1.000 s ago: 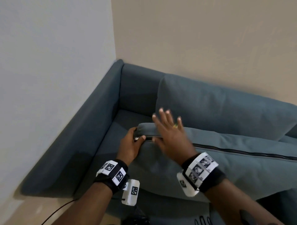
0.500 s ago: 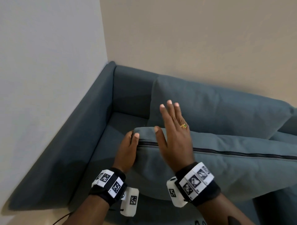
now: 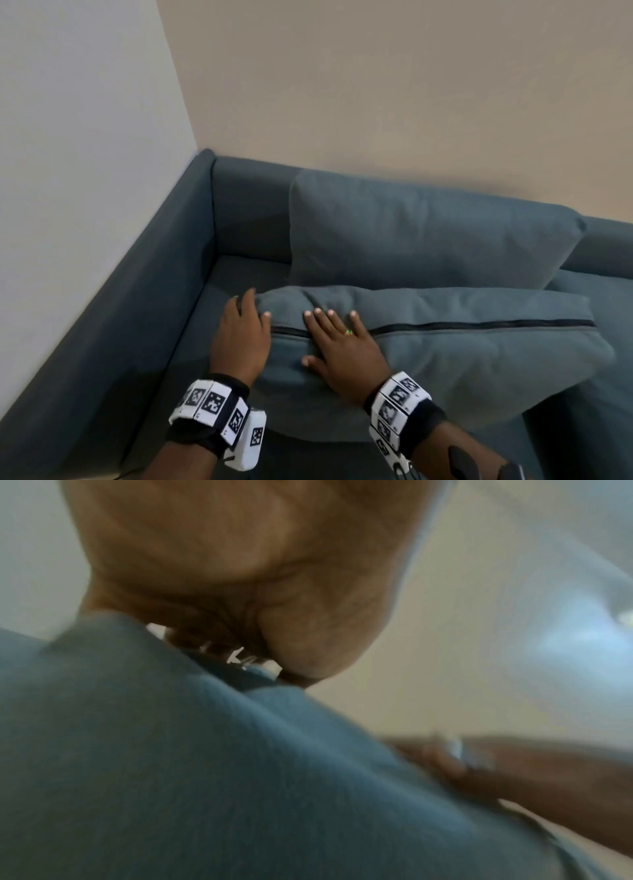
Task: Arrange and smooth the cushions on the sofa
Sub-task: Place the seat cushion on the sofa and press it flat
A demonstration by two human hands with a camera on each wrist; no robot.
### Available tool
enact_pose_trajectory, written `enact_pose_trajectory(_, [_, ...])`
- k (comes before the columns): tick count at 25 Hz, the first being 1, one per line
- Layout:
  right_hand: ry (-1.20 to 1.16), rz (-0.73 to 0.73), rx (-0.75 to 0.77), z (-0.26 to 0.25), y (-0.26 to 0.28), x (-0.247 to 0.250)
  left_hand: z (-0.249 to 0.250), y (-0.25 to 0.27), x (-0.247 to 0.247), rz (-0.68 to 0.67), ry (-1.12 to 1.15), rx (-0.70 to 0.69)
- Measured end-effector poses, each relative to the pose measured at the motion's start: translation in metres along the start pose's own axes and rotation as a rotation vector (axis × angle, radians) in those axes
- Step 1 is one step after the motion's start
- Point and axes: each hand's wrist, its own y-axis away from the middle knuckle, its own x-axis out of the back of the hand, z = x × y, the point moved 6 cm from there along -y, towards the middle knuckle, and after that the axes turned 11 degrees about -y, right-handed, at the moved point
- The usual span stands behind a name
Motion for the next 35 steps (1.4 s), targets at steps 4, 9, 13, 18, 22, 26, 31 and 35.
enact_pose_trajectory(4, [-0.133,0.404,-0.063,0.038,-0.001,0.081,0.008,0.003,0.003,0.033,-0.05,0.117])
enact_pose_trajectory(9, [-0.016,0.05,-0.049,0.071,0.007,0.022,0.059,0.008,-0.004,0.066,-0.429,-0.106])
enact_pose_trajectory(13, [-0.06,0.17,-0.142,0.104,0.012,0.052,0.114,0.005,-0.034,-0.033,-0.567,-0.286])
enact_pose_trajectory(18, [-0.102,0.36,-0.177,0.156,0.03,0.073,0.149,0.013,-0.067,-0.145,-0.625,-0.35])
enact_pose_trajectory(22, [0.006,0.05,-0.202,0.178,0.055,0.037,0.181,0.016,-0.083,-0.124,-0.599,-0.43])
enact_pose_trajectory(26, [-0.042,0.328,-0.296,0.221,0.066,0.092,0.212,0.018,-0.102,-0.143,-0.559,-0.55])
enact_pose_trajectory(31, [-0.01,0.081,-0.28,0.258,0.088,0.061,0.238,0.023,-0.104,-0.156,-0.612,-0.507])
enact_pose_trajectory(35, [-0.112,0.274,-0.38,0.297,0.106,0.105,0.286,0.026,-0.126,-0.253,-0.612,-0.522])
